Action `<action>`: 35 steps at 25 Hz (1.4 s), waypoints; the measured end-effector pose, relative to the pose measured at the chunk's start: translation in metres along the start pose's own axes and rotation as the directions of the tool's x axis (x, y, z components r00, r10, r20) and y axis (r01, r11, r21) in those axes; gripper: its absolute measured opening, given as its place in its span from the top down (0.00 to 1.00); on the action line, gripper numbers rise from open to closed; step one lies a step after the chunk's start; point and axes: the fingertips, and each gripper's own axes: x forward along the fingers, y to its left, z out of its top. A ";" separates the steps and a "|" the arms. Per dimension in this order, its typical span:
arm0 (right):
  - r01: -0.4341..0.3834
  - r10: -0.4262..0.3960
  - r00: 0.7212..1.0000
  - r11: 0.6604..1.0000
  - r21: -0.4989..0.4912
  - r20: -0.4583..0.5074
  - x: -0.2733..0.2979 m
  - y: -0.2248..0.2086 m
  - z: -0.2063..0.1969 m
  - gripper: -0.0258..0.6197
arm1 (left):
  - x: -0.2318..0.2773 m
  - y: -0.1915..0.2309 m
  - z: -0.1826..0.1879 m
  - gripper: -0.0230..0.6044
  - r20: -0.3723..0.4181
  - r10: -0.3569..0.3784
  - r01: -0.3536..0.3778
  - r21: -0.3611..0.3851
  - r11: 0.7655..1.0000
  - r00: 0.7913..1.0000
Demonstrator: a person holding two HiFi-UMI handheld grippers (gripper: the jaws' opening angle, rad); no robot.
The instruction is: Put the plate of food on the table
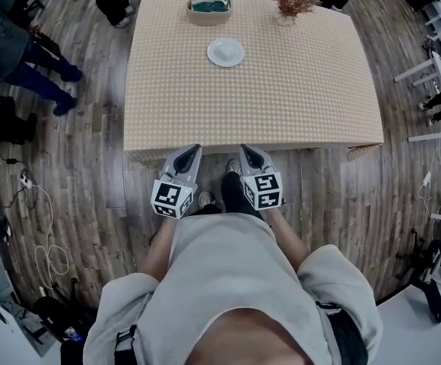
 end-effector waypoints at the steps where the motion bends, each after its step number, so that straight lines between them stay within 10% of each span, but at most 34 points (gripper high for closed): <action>1: 0.001 -0.001 1.000 1.000 0.000 -0.002 -0.002 0.004 -0.002 0.96 | -0.005 -0.001 -0.003 0.95 -0.005 -0.001 0.001 -0.002 1.000 1.000; 35: 0.082 -0.082 0.997 0.996 0.026 0.000 -0.031 0.037 -0.028 0.96 | -0.046 -0.028 -0.021 0.95 -0.027 -0.071 0.072 0.023 0.997 0.997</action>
